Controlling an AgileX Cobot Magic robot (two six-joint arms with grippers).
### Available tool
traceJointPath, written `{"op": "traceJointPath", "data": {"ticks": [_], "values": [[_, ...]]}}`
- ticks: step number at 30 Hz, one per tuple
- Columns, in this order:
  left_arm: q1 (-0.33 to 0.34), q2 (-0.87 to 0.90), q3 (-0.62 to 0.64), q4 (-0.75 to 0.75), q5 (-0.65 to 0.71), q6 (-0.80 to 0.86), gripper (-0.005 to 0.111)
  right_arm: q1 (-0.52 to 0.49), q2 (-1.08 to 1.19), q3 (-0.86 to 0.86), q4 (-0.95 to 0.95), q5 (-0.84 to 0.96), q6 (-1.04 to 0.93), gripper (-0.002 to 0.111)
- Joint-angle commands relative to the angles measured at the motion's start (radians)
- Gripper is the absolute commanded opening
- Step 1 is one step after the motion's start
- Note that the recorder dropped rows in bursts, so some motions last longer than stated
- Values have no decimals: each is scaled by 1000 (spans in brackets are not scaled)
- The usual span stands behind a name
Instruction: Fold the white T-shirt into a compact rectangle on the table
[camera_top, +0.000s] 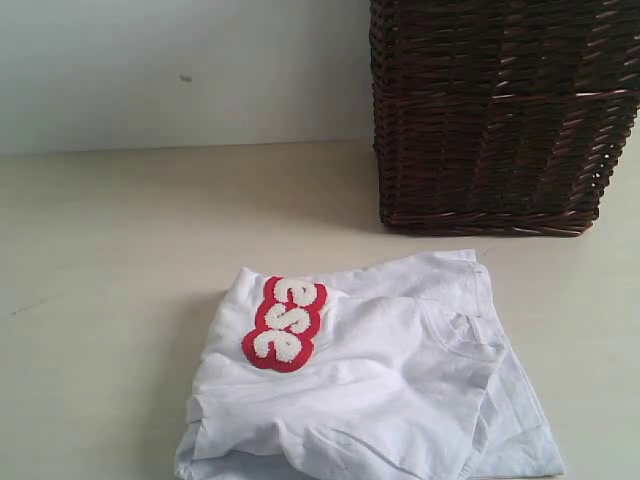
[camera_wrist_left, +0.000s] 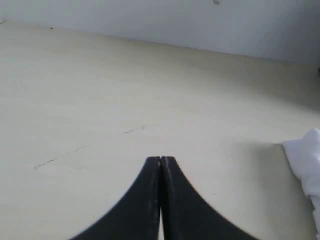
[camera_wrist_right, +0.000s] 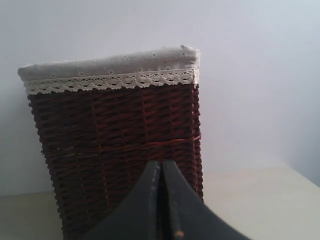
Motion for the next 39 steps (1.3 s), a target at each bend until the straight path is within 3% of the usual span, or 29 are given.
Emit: {"op": "traceJointPath", "data": {"ticks": [1, 3, 5, 10, 13, 22, 29, 39], "values": [[2, -7, 3, 2, -11, -1, 0, -6, -5, 16, -6, -14, -7, 0], [2, -7, 3, 2, -11, -1, 0, -6, -5, 21, -33, -16, 5, 0], [2, -7, 3, 2, -11, -1, 0, -6, -5, 37, -225, -19, 141, 0], [2, -7, 3, 2, -11, -1, 0, -6, -5, 83, -900, 6, 905, 0], [2, -7, 3, 2, -11, -1, 0, -6, -5, 83, -1076, 73, 1148, 0], [2, -7, 3, 2, -11, -1, 0, -6, -5, 83, -1172, 388, 1170, 0], [2, -7, 3, 2, -11, -1, 0, -6, -3, 83, -1296, 388, 1168, 0], [2, -7, 3, 2, -11, -1, 0, -6, -3, 83, -1298, 388, 1170, 0]]}}
